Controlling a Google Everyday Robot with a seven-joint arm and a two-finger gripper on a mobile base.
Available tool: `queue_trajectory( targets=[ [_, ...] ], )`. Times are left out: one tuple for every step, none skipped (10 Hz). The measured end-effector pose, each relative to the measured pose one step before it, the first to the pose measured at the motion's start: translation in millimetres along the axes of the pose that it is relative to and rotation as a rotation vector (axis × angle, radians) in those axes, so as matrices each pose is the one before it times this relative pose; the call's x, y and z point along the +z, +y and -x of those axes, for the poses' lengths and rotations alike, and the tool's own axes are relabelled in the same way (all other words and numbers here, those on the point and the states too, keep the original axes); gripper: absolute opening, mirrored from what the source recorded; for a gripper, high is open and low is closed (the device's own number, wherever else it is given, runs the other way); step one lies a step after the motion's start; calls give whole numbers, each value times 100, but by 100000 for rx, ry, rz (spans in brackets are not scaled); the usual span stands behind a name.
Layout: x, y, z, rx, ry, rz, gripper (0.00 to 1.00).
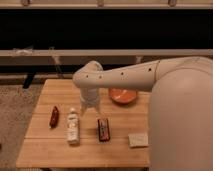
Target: Place the eraser in the ceramic cup
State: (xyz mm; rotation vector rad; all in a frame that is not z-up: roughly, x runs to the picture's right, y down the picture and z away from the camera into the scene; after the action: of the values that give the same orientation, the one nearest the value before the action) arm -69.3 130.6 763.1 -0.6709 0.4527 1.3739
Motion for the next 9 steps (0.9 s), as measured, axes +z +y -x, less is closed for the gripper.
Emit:
queue_trajectory(
  targets=[
    [1452,-1176,222,-695,689,1617,65],
    [1283,-611,23,-1021,697,882,65],
    [861,-498,53,-740,386,251,65],
    [668,-1513,255,1135,151,171,65],
    [152,-757,150,1109,-33,-218,65],
    [467,-119,-59,261,489,-252,65],
    [564,-314,-52,872,211,-1507,65],
    [411,-72,-84,740,361,-1148,65],
    [492,-496,-120,1147,404,-1138,65]
  ],
)
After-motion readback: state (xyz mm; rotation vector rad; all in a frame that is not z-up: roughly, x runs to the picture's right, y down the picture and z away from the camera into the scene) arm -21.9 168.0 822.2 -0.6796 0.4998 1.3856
